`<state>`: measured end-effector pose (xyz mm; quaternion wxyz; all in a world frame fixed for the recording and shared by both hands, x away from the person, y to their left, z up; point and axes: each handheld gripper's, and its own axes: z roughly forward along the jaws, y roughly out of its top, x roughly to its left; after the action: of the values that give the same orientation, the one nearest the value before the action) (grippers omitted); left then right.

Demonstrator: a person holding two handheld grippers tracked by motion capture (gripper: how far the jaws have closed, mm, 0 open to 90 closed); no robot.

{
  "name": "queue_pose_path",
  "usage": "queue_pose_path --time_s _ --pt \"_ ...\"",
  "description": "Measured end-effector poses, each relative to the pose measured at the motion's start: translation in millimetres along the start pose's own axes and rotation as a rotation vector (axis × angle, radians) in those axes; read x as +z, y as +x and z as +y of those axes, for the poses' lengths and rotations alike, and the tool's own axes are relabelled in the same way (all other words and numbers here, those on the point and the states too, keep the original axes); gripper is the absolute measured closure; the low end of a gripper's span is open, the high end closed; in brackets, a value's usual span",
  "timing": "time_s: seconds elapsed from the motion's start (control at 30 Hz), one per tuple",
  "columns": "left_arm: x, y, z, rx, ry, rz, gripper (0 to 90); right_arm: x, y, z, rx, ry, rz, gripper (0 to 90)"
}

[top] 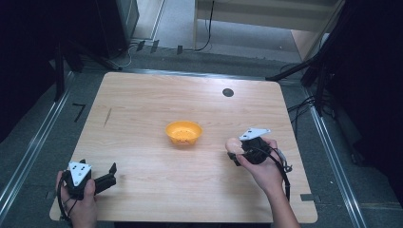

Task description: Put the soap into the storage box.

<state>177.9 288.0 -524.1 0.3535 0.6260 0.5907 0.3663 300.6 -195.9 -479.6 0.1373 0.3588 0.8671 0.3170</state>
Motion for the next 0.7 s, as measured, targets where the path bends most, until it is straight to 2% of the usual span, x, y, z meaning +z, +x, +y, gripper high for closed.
queue_pose_path --time_s 0.4,0.6,0.7 --pt "0.0 0.0 0.0 0.0 0.001 -0.001 0.8 4.9 1.2 24.1 -0.083 0.006 0.066 32.6" --pt "-0.2 -0.5 -0.1 0.003 0.0 0.002 0.9 3.6 -0.2 34.1 -0.106 0.007 0.076 32.6" --pt "-0.3 -0.4 -0.2 0.002 -0.002 0.003 0.9 2.9 -1.9 36.4 -0.102 0.0 0.079 32.6"
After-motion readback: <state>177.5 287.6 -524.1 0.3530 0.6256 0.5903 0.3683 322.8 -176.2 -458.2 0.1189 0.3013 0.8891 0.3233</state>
